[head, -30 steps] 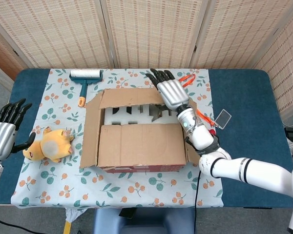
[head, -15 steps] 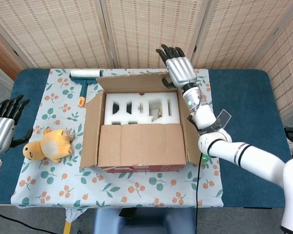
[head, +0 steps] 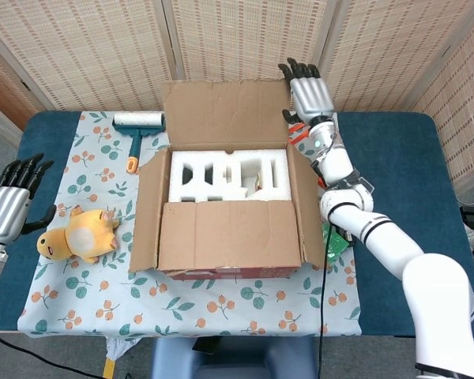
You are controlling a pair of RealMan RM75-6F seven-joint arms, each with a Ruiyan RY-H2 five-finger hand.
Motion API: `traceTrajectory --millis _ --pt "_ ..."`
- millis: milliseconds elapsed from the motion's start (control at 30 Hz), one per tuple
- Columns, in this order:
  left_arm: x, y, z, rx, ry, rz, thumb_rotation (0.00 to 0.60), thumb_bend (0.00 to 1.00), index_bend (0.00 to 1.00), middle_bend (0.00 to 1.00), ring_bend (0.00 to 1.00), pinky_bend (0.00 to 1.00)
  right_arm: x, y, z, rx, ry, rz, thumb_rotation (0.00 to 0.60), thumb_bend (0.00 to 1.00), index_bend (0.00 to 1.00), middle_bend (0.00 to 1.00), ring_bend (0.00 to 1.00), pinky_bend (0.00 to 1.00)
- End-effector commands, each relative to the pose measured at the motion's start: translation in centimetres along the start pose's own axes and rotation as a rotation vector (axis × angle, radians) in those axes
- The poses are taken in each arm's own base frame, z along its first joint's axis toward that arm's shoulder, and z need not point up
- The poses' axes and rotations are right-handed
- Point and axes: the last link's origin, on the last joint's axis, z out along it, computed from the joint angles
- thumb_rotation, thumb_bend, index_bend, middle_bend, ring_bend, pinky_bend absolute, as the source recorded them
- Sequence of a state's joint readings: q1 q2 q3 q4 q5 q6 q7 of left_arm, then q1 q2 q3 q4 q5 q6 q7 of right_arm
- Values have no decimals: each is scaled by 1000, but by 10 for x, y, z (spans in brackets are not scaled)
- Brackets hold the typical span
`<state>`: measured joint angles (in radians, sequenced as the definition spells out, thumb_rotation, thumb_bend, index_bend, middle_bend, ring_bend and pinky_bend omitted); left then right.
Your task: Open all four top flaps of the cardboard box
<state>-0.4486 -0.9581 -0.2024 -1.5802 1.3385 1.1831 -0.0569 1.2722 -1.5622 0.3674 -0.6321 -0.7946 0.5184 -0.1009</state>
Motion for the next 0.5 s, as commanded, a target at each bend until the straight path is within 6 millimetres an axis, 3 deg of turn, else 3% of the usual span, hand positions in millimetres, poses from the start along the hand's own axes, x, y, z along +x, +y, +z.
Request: traceTrajectory --millis 33,167,367,500 --pt "-1 -1 4 4 -8 2 600 464 0 0 0 0 -23 6 1 -1 -72 93 600 414 0 0 0 0" --pt "-2 -4 7 7 -3 10 600 464 0 0 0 0 -26 11 -9 6 -161 229 600 415 0 0 0 0" --pt "-8 -3 9 4 -10 22 600 463 0 0 0 0 -8 -1 -62 119 -346 396 600 414 0 0 0 0" --pt "-9 -2 9 13 1 56 600 464 0 0 0 0 7 -3 -85 113 -432 532 600 414 0 0 0 2"
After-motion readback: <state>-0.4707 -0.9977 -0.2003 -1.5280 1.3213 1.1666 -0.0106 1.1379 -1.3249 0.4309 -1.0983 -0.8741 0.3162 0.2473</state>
